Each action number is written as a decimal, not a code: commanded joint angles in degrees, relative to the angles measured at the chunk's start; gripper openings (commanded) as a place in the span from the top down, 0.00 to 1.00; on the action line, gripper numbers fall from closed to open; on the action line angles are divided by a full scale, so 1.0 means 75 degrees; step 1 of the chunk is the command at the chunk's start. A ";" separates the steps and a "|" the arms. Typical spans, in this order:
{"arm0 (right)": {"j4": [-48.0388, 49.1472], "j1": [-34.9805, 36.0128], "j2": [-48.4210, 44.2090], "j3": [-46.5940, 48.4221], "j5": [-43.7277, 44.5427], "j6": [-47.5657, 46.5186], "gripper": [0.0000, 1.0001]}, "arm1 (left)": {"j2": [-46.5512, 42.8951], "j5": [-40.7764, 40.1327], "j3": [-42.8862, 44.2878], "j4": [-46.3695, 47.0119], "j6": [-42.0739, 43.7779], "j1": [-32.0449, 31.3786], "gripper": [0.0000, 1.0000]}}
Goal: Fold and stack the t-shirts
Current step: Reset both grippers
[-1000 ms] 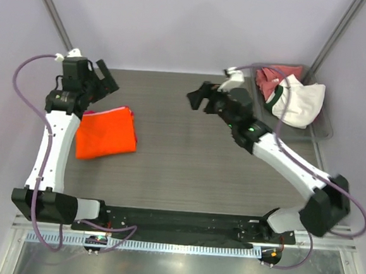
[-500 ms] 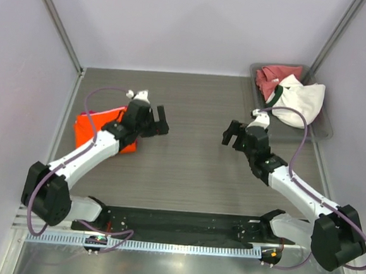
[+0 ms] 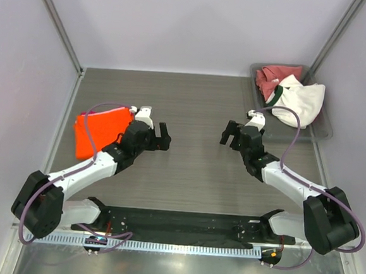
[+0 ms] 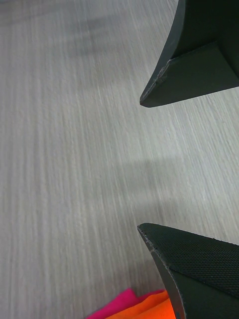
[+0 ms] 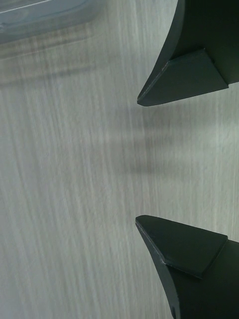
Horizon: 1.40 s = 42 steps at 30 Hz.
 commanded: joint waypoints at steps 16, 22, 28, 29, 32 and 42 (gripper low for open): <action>0.2625 0.0005 -0.0393 -0.1597 -0.0137 0.0165 0.04 | -0.0649 0.0399 -0.0897 0.1959 0.0543 -0.0008 0.00; 0.2778 0.0005 -0.0581 -0.1773 -0.0126 0.0165 0.04 | -0.0942 0.0516 -0.1049 0.2076 0.0519 -0.0008 0.00; 0.2966 0.0005 -0.0663 -0.1855 -0.0220 0.0118 0.04 | -0.1270 0.0434 -0.1225 0.2158 0.0543 -0.0008 0.00; 0.2977 0.0005 -0.0709 -0.1867 -0.0208 0.0118 0.04 | -0.1305 0.0434 -0.1249 0.2181 0.0543 -0.0019 0.00; 0.2977 0.0005 -0.0815 -0.1902 -0.0114 0.0071 0.04 | -0.1364 0.0399 -0.1261 0.2217 0.0543 -0.0008 0.00; 0.2884 0.0005 -0.1085 -0.1972 0.0097 -0.0081 0.05 | -0.1493 0.0352 -0.1296 0.2182 0.0519 -0.0008 0.00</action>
